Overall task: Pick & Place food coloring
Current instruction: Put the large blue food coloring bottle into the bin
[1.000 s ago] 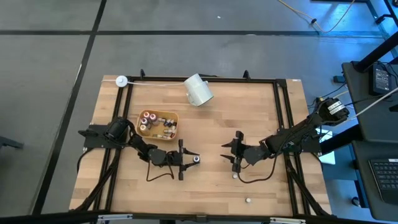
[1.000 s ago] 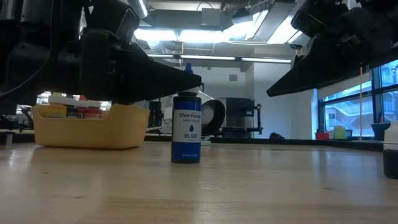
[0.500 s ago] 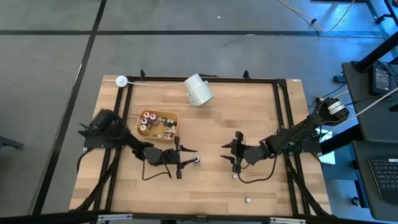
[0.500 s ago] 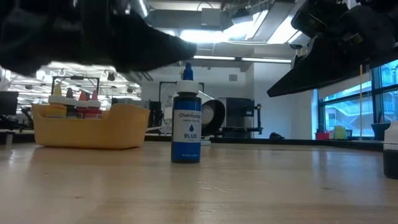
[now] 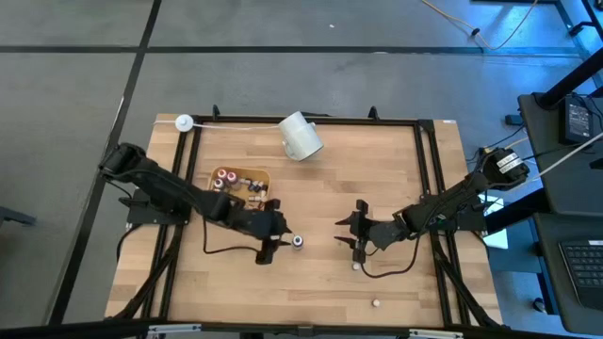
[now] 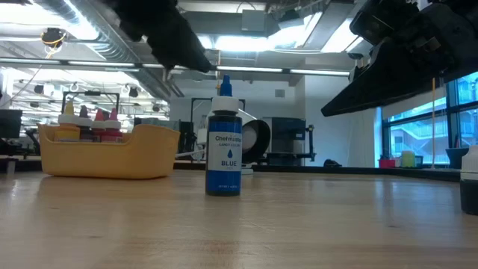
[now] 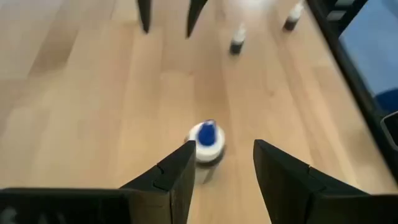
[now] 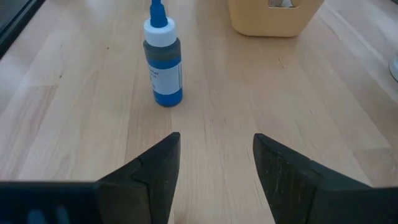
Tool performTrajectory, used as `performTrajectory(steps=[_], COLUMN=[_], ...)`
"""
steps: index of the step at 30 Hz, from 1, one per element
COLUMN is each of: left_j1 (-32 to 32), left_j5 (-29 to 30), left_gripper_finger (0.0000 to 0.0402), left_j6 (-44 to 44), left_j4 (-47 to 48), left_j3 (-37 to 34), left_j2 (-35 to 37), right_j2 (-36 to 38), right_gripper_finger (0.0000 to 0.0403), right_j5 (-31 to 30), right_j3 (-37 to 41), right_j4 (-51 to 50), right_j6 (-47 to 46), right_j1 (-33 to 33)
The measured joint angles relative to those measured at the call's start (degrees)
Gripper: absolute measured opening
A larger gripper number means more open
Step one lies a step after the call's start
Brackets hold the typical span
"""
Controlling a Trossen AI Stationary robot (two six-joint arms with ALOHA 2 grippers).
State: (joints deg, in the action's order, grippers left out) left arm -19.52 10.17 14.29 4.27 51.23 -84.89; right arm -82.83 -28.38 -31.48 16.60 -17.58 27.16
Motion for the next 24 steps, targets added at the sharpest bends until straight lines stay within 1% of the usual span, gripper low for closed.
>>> performTrajectory(steps=[1, 4, 8, 14, 18, 21, 24], left_j1=[0.4, 1.1, 0.9, 0.3, 0.1, 0.1, 0.2], left_j5=[-0.6, -1.4, -1.6, -1.5, -1.5, -1.7, -5.0], left_gripper_finger=[0.0157, 0.0156, 0.0153, 0.0157, 0.0165, 0.0181, 0.0211], left_j6=[0.0, -1.4, -4.9, -10.2, -10.8, -11.2, -10.5], left_j4=[3.4, 8.0, 7.9, 6.4, 6.3, 6.3, 6.3], left_j3=[2.1, 6.8, 10.5, 11.0, 11.0, 11.0, 11.0], left_j2=[-0.4, -2.0, -3.2, -3.2, -3.2, -3.2, -3.2], right_j2=[0.0, 0.0, 0.0, 0.0, 0.0, 0.0, 0.0], right_gripper_finger=[0.0204, 0.0204, 0.0204, 0.0204, 0.0204, 0.0204, 0.0204], right_j5=[0.0, 0.0, 0.0, 0.0, 1.7, 2.5, 2.6], right_j3=[0.0, 0.0, 0.0, 0.0, 0.0, 0.0, 0.0], right_j4=[0.0, 0.0, 0.0, -0.1, -0.1, -0.1, -0.2], right_j6=[0.0, 0.1, 0.1, 0.0, 0.0, 0.0, -0.1], right_j1=[0.0, 0.0, 0.0, 0.0, 0.0, 0.0, 0.0])
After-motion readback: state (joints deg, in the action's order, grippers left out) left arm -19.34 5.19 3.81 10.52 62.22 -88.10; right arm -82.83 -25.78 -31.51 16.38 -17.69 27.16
